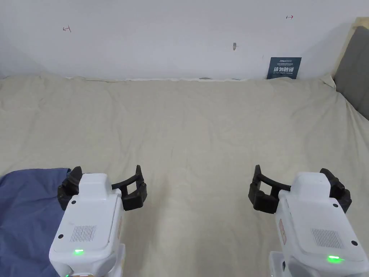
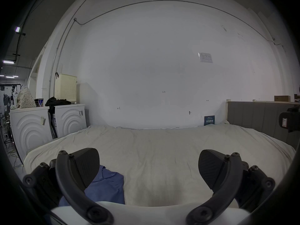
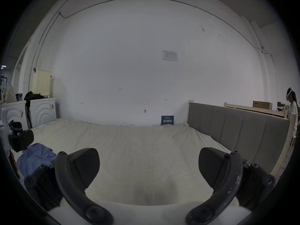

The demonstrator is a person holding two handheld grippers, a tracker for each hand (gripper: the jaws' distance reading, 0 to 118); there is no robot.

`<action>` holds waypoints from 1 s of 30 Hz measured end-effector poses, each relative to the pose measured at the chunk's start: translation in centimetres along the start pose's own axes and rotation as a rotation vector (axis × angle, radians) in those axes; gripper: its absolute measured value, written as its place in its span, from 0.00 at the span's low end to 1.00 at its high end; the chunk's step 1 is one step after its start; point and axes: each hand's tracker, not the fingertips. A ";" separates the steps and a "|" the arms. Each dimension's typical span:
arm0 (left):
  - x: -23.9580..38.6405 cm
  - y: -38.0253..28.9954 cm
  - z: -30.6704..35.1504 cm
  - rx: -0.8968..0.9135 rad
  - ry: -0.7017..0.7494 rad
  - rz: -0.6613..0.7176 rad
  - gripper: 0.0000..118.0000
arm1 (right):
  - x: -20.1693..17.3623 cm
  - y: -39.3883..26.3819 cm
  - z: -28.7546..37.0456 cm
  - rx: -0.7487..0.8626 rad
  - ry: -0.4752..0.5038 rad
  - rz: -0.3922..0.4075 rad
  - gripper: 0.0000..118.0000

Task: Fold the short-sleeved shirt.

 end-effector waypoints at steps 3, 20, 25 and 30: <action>0.0 -0.1 -0.1 -0.001 -0.009 -0.005 1.00 | 0.0 0.0 0.0 0.000 -0.003 0.007 1.00; -3.5 0.9 -1.8 -0.119 -0.236 0.786 1.00 | -3.9 1.9 1.0 0.160 -0.175 0.593 1.00; -5.3 -1.2 -2.9 -0.186 -0.381 1.458 1.00 | -7.0 0.5 1.7 0.453 -0.397 1.137 1.00; -3.6 1.2 -1.9 -0.201 -0.272 0.938 1.00 | -5.4 2.1 1.7 0.269 -0.253 0.790 1.00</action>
